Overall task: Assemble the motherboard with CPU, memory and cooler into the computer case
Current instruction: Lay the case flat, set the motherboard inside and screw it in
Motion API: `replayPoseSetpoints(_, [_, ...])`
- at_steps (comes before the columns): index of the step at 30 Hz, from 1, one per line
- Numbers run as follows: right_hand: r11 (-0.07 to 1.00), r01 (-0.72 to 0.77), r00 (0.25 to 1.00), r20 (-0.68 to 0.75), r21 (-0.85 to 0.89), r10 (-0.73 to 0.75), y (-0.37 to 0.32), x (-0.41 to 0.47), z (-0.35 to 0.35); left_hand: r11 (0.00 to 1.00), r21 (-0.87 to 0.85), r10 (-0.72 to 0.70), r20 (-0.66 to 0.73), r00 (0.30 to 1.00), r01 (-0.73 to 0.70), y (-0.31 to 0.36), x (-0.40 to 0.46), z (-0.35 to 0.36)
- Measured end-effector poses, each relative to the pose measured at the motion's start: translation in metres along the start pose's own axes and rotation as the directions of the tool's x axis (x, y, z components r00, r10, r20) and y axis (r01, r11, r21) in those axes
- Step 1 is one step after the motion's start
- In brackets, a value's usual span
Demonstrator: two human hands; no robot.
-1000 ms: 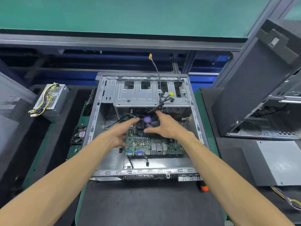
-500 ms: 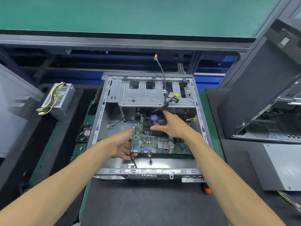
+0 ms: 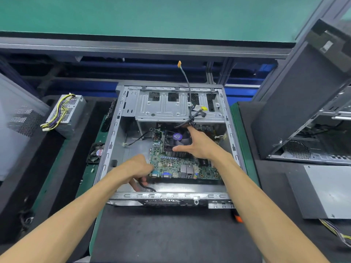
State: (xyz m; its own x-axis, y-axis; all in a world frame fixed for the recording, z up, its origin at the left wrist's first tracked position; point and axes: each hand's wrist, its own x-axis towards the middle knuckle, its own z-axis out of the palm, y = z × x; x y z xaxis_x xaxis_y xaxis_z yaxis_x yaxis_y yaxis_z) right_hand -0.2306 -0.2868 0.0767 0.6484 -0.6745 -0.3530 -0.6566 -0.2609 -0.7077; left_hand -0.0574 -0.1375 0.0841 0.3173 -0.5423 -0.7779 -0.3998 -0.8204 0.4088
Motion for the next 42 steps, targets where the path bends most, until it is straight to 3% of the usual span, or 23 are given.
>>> replayPoseSetpoints(9, [0.996, -0.024, 0.999, 0.041, -0.083, 0.027, -0.001, -0.004, -0.001, 0.998, 0.048, -0.055, 0.086, 0.995, 0.051, -0.001, -0.01, -0.005])
replayPoseSetpoints(14, [0.997, -0.03, 0.998, 0.051, -0.077, 0.034, -0.004, -0.006, 0.0, 0.994, 0.106, -0.036, -0.005, 0.999, 0.036, 0.003, -0.019, -0.02])
replayPoseSetpoints(18, [0.997, -0.037, 0.997, 0.07, -0.069, 0.042, -0.004, -0.006, 0.002, 0.966, 0.227, 0.136, -0.034, 0.99, -0.125, 0.005, -0.02, -0.026])
replayPoseSetpoints(22, [0.99, -0.008, 0.999, 0.038, -0.14, 0.014, -0.005, -0.007, 0.005, 0.856, 0.353, 0.418, -0.043, 0.908, -0.378, 0.003, -0.015, -0.02])
replayPoseSetpoints(25, [0.981, 0.013, 1.0, 0.015, -0.193, -0.01, -0.005, -0.007, 0.006, 0.844, 0.155, 0.533, -0.129, 0.836, -0.514, -0.001, -0.012, -0.015])
replayPoseSetpoints(28, [0.973, 0.027, 1.0, -0.002, -0.227, -0.028, -0.005, -0.007, 0.008, 0.825, -0.15, 0.52, -0.18, 0.835, -0.546, -0.005, -0.012, -0.013])
replayPoseSetpoints(35, [0.96, 0.035, 0.999, -0.027, -0.279, -0.045, -0.003, -0.004, 0.009, 0.757, -0.341, 0.542, -0.149, 0.827, -0.558, -0.004, -0.015, -0.004])
replayPoseSetpoints(42, [0.963, 0.029, 0.999, -0.014, -0.267, -0.034, -0.004, -0.004, 0.007, 0.639, -0.614, 0.548, -0.059, 0.835, -0.463, -0.002, -0.015, -0.01])
